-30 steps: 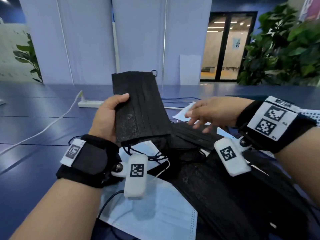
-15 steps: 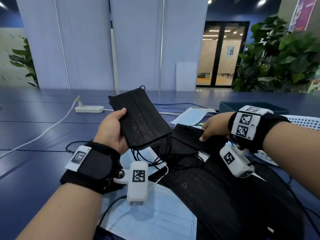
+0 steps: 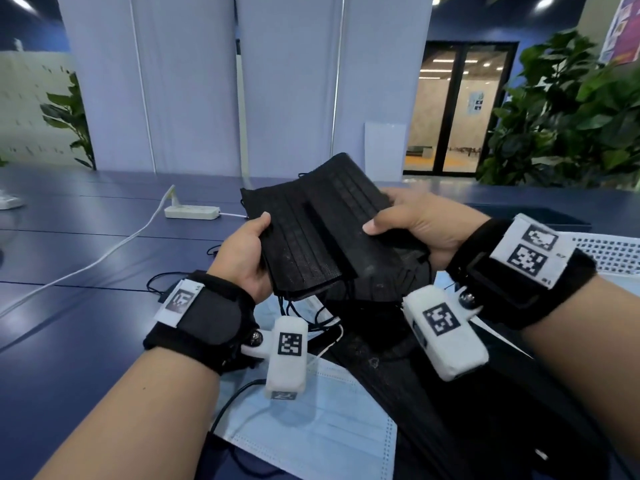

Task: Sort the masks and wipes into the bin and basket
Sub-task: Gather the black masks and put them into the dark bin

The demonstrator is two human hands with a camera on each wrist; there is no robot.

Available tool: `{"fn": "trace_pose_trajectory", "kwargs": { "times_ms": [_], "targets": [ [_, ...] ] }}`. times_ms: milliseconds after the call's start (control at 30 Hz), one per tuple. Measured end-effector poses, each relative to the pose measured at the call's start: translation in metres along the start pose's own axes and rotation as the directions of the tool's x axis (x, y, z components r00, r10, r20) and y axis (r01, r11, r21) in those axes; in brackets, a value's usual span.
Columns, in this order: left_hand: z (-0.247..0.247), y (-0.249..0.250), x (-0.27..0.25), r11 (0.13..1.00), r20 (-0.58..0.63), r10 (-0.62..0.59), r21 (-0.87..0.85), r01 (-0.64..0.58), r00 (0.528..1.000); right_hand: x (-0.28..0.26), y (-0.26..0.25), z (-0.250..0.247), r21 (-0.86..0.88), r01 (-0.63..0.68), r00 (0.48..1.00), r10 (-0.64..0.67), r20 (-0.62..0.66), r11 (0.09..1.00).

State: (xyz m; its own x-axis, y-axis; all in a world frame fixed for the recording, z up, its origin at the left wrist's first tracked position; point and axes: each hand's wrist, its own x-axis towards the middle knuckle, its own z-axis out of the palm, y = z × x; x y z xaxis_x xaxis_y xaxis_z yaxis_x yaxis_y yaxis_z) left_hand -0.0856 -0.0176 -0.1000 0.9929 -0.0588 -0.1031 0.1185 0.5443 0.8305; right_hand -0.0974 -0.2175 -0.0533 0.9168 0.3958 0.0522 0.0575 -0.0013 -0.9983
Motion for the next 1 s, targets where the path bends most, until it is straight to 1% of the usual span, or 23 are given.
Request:
{"fn": "trace_pose_trajectory", "kwargs": {
  "times_ms": [100, 167, 300, 500, 600, 700, 733, 767, 800, 833, 900, 933, 1000],
  "targets": [
    [0.000, -0.001, 0.001, 1.000, 0.015, -0.019, -0.008, 0.019, 1.000, 0.004, 0.009, 0.016, 0.099, 0.018, 0.999, -0.014, -0.035, 0.995],
    [0.001, -0.002, 0.001, 1.000, 0.044, -0.020, -0.018, 0.021, 0.999, 0.010, 0.014, 0.024, 0.120, 0.020, 0.998, -0.013, -0.061, 0.993],
    [0.002, -0.004, 0.006, 1.000, 0.111, -0.001, -0.012, 0.002, 0.994, 0.022, 0.020, 0.030, 0.028, -0.054, 0.987, 0.058, -0.149, 0.998],
    [0.001, -0.005, 0.009, 0.997, 0.233, -0.007, 0.081, -0.012, 0.972, 0.032, 0.025, 0.032, -0.030, -0.108, 0.981, 0.101, -0.167, 0.994],
    [0.003, -0.008, 0.008, 0.993, 0.225, 0.024, 0.107, -0.049, 0.974, 0.035, 0.025, 0.033, -0.067, -0.101, 0.980, 0.088, -0.177, 0.993],
    [-0.001, -0.006, 0.011, 0.996, 0.152, 0.045, 0.069, -0.056, 0.987, 0.036, 0.020, 0.025, -0.135, -0.098, 0.978, 0.070, -0.196, 0.986],
    [-0.003, -0.004, 0.012, 0.998, 0.130, 0.049, 0.043, -0.055, 0.990, 0.035, 0.018, 0.020, -0.174, -0.114, 0.975, 0.077, -0.208, 0.978],
    [-0.006, -0.001, 0.014, 0.998, 0.108, 0.048, 0.022, -0.051, 0.993, 0.032, 0.015, 0.014, -0.230, -0.151, 0.971, 0.100, -0.219, 0.961],
    [-0.009, 0.002, 0.015, 0.999, 0.086, 0.043, -0.001, -0.043, 0.995, 0.030, 0.013, 0.006, -0.300, -0.215, 0.962, 0.148, -0.231, 0.929],
    [-0.012, 0.005, 0.017, 0.999, 0.063, 0.041, -0.029, -0.039, 0.997, 0.028, 0.012, -0.002, -0.372, -0.304, 0.943, 0.221, -0.250, 0.877],
    [-0.017, 0.009, 0.021, 0.995, 0.018, 0.057, -0.085, -0.055, 0.998, 0.024, 0.015, -0.022, -0.487, -0.487, 0.871, 0.368, -0.325, 0.725],
    [-0.019, 0.010, 0.022, 0.992, -0.001, 0.061, -0.106, -0.061, 0.998, 0.023, 0.019, -0.031, -0.519, -0.556, 0.831, 0.415, -0.371, 0.649],
    [-0.020, 0.010, 0.022, 0.990, -0.018, 0.063, -0.124, -0.065, 0.998, 0.022, 0.027, -0.044, -0.561, -0.637, 0.770, 0.467, -0.434, 0.528]
  ]
}}
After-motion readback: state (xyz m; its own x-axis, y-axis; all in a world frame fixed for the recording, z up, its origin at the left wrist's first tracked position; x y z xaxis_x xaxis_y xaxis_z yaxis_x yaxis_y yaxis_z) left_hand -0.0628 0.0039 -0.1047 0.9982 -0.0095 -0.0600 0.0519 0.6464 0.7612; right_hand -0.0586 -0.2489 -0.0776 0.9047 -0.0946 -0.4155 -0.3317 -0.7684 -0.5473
